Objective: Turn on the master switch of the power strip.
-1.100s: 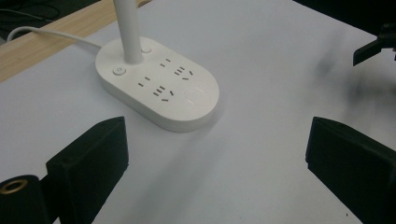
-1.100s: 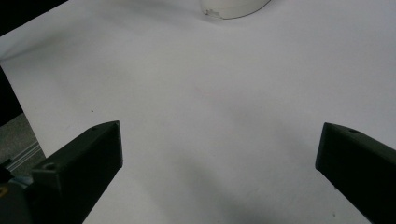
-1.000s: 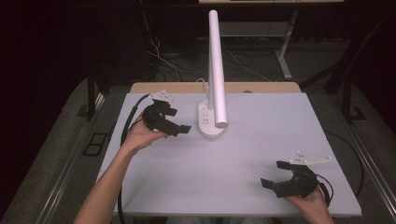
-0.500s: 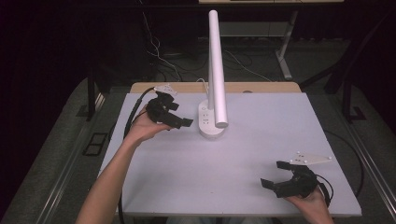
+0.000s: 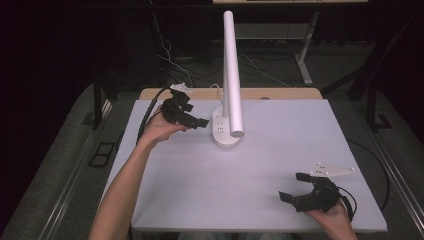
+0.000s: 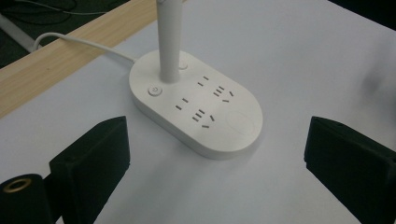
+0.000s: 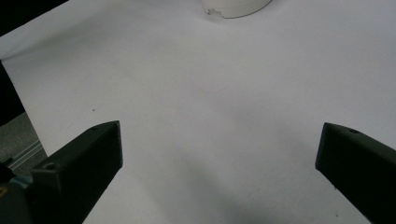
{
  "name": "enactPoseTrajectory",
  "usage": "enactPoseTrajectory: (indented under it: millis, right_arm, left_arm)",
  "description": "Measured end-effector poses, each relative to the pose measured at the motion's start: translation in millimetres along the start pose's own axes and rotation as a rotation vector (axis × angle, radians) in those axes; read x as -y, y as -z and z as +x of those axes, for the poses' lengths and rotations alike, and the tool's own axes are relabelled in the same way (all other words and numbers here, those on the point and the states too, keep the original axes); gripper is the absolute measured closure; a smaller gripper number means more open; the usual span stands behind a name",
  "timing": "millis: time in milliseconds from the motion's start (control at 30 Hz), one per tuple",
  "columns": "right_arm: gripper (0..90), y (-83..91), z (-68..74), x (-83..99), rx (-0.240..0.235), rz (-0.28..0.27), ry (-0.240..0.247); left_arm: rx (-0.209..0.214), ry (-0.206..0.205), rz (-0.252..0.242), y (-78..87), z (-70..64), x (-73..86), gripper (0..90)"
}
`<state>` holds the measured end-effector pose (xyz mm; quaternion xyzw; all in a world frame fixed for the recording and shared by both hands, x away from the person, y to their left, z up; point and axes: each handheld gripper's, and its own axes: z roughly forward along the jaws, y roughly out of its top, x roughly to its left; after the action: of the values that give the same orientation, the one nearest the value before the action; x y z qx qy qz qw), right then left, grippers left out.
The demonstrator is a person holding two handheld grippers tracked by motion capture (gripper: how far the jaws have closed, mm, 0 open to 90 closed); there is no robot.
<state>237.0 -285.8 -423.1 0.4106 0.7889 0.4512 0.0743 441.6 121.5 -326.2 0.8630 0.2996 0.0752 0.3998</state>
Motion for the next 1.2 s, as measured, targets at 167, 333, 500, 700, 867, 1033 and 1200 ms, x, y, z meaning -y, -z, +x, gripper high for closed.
enactPoseTrajectory:
  millis: [167, 333, 500, 700, 867, 1033, 1200]
  right_arm:
    - [0.1, -0.9, 1.6, 0.1, -0.007, 0.009, 0.001]
    - [0.1, -0.8, 0.5, 0.0, -0.005, 0.004, 0.006]
    - [0.1, -0.3, 0.3, 0.1, -0.008, 0.003, 0.008]
    - [0.1, -0.1, 0.6, 0.3, -0.010, 0.005, 0.005]
    - [0.1, 0.0, 0.7, 0.4, -0.011, 0.008, 0.005]
    - [0.1, -0.2, 0.2, 0.5, -0.013, 0.011, 0.002]
    - [0.2, 0.2, -0.1, 0.9, -0.015, 0.012, 0.001]
  left_arm:
    - [0.000, 0.011, -0.008, -7.3, 7.2, -5.3, 7.1]
    - [-0.005, 0.025, -0.015, -12.8, 11.7, -12.1, 8.7]
    - [0.005, 0.062, -0.016, -19.1, 18.8, -18.9, 14.2]
    - [0.000, 0.098, -0.024, -26.8, 26.1, -20.7, 18.8]
    - [0.003, 0.140, -0.051, -35.9, 33.0, -17.9, 24.8]
    - [0.006, 0.175, -0.080, -45.2, 39.2, -15.4, 31.5]
    - [0.004, 0.245, -0.133, -54.3, 41.6, -13.8, 37.4]
